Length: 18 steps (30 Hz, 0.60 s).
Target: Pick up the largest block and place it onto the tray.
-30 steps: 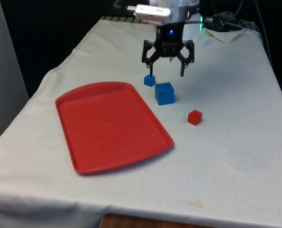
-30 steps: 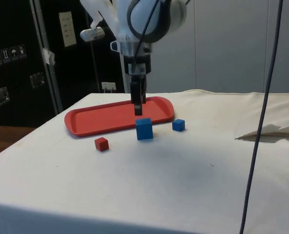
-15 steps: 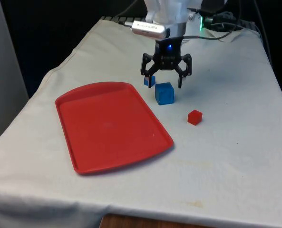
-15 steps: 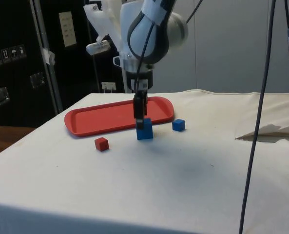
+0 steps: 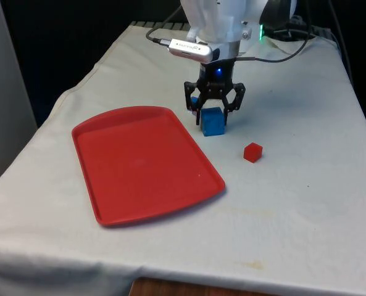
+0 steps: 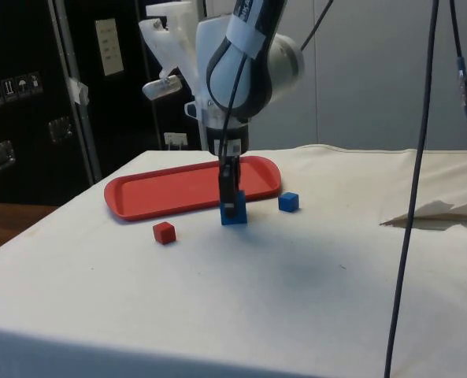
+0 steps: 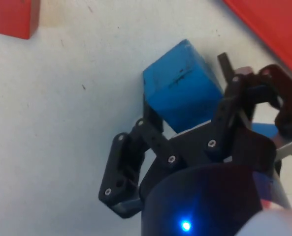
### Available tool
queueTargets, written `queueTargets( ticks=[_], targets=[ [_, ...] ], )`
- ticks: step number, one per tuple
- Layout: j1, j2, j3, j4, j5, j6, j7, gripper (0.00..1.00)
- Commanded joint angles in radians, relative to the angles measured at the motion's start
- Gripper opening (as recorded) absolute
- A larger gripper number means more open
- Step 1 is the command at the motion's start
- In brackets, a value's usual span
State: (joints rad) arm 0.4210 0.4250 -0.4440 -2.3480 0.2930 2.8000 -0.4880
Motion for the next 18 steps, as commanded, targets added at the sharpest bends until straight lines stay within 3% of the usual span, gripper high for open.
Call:
queueTargets(
  ticks=[1,3,7,8,9,12,14,17,18],
  targets=[
    [-0.014,-0.004,0.019,-0.001,0.017,0.009,-0.015,0.18],
    [-0.015,-0.004,0.019,-0.001,0.018,0.009,-0.016,0.00],
    [-0.015,-0.003,0.019,-0.001,0.018,0.010,-0.016,0.00],
    [0.000,-0.001,0.001,0.000,0.000,0.000,0.000,0.00],
    [-0.015,-0.003,0.019,-0.001,0.018,0.010,-0.016,0.00],
    [-0.015,-0.002,0.019,-0.001,0.018,0.010,-0.015,0.00],
    [-0.003,-0.016,0.001,0.001,0.002,-0.006,-0.003,0.00],
    [0.005,-0.032,-0.013,0.002,-0.008,-0.018,0.006,0.00],
    [0.000,-0.017,-0.004,0.006,0.000,-0.005,0.001,0.00]
  ],
)
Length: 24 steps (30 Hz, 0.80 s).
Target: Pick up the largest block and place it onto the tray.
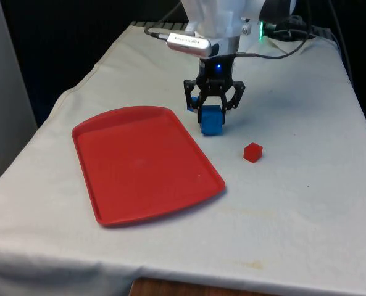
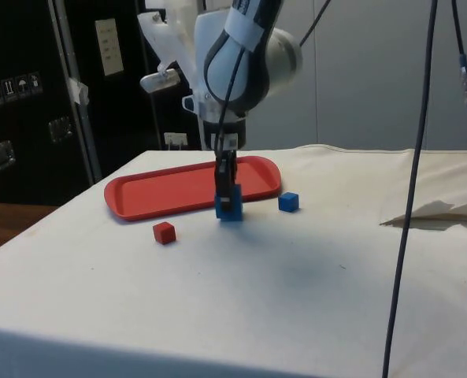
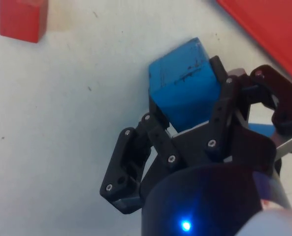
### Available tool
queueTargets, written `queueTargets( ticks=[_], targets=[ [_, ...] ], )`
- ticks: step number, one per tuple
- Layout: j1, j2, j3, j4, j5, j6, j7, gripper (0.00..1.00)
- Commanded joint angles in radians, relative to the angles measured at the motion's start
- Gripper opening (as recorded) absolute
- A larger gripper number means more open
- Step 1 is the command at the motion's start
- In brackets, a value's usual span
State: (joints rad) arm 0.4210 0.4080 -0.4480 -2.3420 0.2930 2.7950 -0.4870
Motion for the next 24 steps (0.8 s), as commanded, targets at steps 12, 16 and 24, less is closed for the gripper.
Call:
queueTargets(
  ticks=[12,16,24],
  targets=[
    [0.012,-0.103,-0.036,0.006,-0.039,-0.082,0.027,0.00],
    [0.010,-0.131,-0.040,0.015,-0.050,-0.108,0.036,0.00],
    [0.004,-0.174,-0.045,0.053,-0.057,-0.168,0.032,0.00]
  ],
)
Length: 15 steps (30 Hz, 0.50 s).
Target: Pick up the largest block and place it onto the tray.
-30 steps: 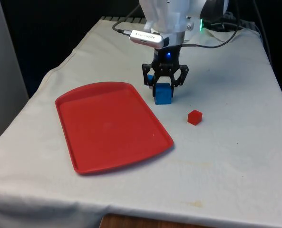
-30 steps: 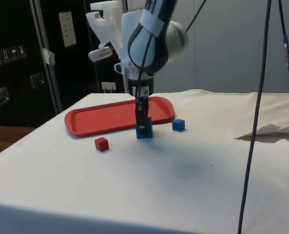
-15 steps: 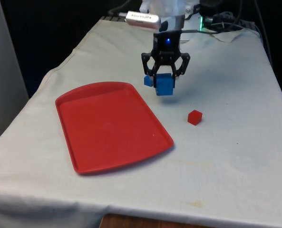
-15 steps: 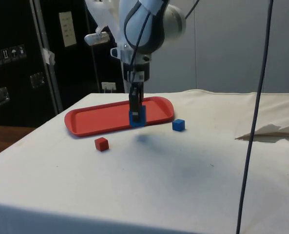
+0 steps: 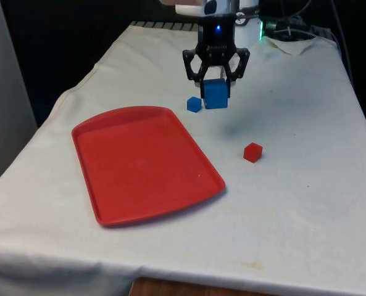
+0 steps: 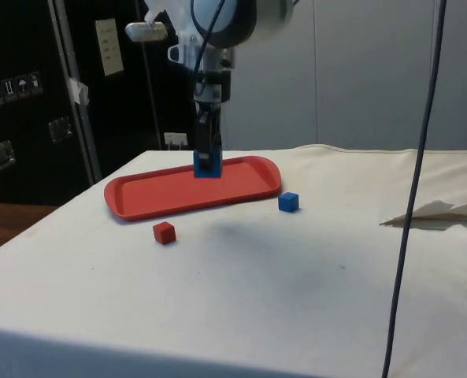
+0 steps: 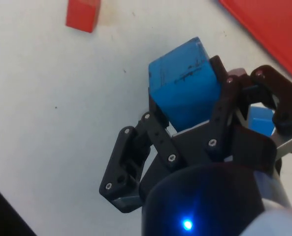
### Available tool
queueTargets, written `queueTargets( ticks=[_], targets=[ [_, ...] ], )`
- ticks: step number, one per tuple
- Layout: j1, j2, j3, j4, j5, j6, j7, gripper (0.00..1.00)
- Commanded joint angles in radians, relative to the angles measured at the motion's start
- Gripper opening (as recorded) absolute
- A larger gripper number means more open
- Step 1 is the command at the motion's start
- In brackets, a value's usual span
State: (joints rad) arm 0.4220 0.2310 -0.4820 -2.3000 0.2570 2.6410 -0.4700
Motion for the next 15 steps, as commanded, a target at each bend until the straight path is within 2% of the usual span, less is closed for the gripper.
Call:
queueTargets(
  ticks=[1,2,3,9,10,11,15],
  targets=[
    [0.001,0.002,-0.011,0.019,-0.020,-0.021,0.012,0.00],
    [0.000,0.000,0.000,0.000,0.000,0.000,0.000,0.00],
    [0.000,0.002,-0.012,0.027,-0.019,-0.028,0.009,0.00],
    [-0.008,0.018,-0.028,0.098,-0.006,-0.082,-0.015,0.00],
    [-0.003,0.011,-0.028,0.086,-0.005,-0.070,-0.011,0.00],
    [-0.009,0.022,-0.030,0.107,-0.004,-0.088,-0.018,0.00],
    [-0.015,0.048,-0.044,0.150,0.004,-0.112,-0.036,0.00]
  ],
)
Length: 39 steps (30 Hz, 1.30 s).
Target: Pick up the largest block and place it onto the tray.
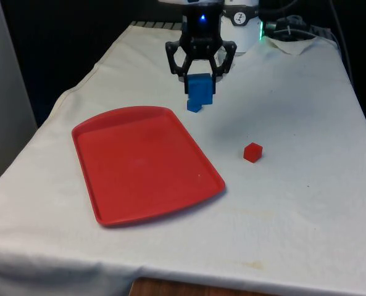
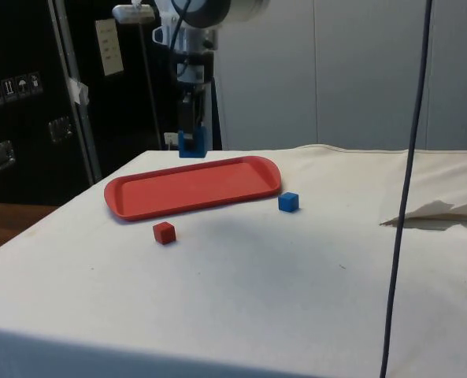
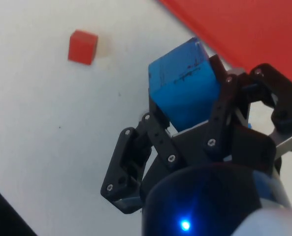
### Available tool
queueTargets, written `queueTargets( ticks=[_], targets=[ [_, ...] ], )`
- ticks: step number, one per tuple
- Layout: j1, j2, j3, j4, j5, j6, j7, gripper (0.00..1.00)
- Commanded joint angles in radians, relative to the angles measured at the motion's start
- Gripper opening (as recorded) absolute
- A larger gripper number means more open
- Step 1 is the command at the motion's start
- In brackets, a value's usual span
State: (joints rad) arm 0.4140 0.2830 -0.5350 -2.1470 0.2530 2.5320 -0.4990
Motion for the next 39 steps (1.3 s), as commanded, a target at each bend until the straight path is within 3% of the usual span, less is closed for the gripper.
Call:
queueTargets(
  ticks=[1,4,5,6,13,14,15,21,22,23,29,30,31,32,38,39],
  targets=[
    [-0.011,0.011,0.002,0.019,0.011,-0.014,-0.015,0.00],
    [-0.016,0.034,-0.009,0.050,0.019,-0.028,-0.029,0.00],
    [-0.007,0.034,-0.015,0.044,0.011,-0.017,-0.018,0.00],
    [-0.018,0.043,-0.012,0.061,0.023,-0.033,-0.035,0.00],
    [-0.033,0.110,-0.042,0.147,0.052,-0.069,-0.077,0.00],
    [-0.022,0.110,-0.052,0.142,0.044,-0.059,-0.067,0.00],
    [-0.035,0.118,-0.046,0.157,0.055,-0.072,-0.082,0.00],
    [-0.046,0.173,-0.076,0.216,0.090,-0.093,-0.127,0.00],
    [-0.034,0.169,-0.082,0.209,0.082,-0.086,-0.114,0.00],
    [-0.047,0.178,-0.080,0.220,0.094,-0.094,-0.132,0.00],
    [-0.062,0.220,-0.102,0.240,0.137,-0.088,-0.184,0.00],
    [-0.063,0.227,-0.106,0.243,0.144,-0.088,-0.192,0.00],
    [-0.049,0.221,-0.117,0.235,0.135,-0.088,-0.181,0.00],
    [-0.067,0.246,-0.111,0.251,0.163,-0.086,-0.210,0.00],
    [-0.081,0.315,-0.121,0.291,0.232,-0.088,-0.262,0.00],
    [-0.065,0.310,-0.135,0.282,0.227,-0.086,-0.254,0.00]
  ],
)
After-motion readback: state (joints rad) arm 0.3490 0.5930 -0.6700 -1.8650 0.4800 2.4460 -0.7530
